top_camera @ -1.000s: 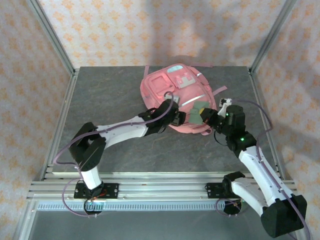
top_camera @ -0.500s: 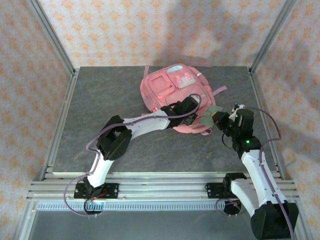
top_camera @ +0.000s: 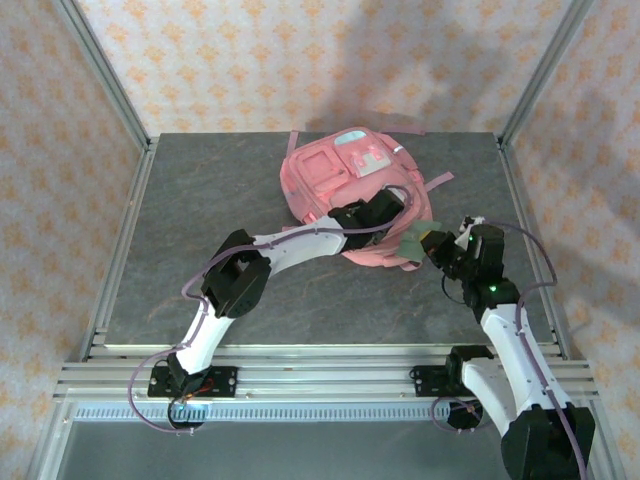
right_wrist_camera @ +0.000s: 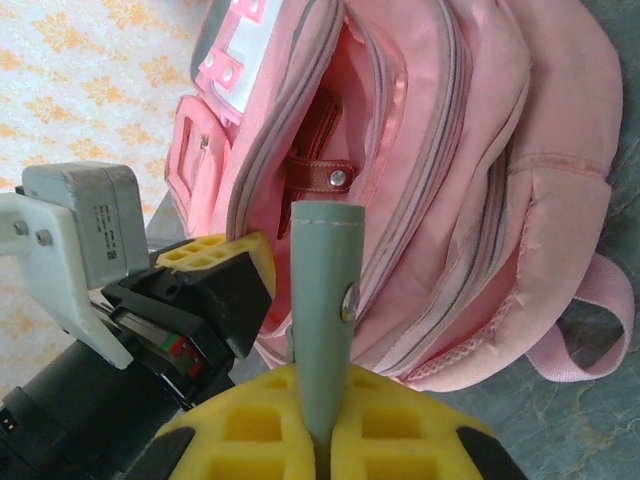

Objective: Pack the student bag

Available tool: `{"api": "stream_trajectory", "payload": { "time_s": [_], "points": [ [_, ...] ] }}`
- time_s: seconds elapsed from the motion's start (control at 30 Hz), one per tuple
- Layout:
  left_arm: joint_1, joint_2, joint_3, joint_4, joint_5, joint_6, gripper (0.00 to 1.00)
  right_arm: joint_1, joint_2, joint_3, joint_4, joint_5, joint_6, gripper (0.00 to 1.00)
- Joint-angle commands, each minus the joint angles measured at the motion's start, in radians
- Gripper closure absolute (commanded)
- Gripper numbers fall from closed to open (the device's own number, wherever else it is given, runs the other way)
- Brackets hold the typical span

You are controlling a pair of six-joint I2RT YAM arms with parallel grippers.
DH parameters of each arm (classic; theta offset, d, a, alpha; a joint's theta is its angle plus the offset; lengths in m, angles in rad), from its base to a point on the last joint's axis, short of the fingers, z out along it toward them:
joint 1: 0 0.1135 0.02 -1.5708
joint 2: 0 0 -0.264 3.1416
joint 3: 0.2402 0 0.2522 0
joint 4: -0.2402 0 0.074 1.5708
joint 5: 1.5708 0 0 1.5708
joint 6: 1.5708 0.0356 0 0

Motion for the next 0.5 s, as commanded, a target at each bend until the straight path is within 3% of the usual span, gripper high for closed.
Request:
{"api": "stream_trajectory", "payload": {
  "time_s": [0.0, 0.23, 0.47],
  "points": [
    [0.021, -0.057, 0.046, -0.017, 0.006, 0.004, 1.0, -0.006, -0.007, -0.023, 0.098, -0.051, 0.039, 0.96],
    [0.029, -0.084, 0.168, -0.076, 0.075, -0.029, 1.0, -0.002, 0.064, -0.068, 0.375, -0.126, 0.178, 0.96],
    [0.031, -0.082, 0.248, -0.107, 0.096, -0.049, 1.0, 0.051, 0.187, -0.065, 0.587, -0.087, 0.269, 0.96]
  ]
}}
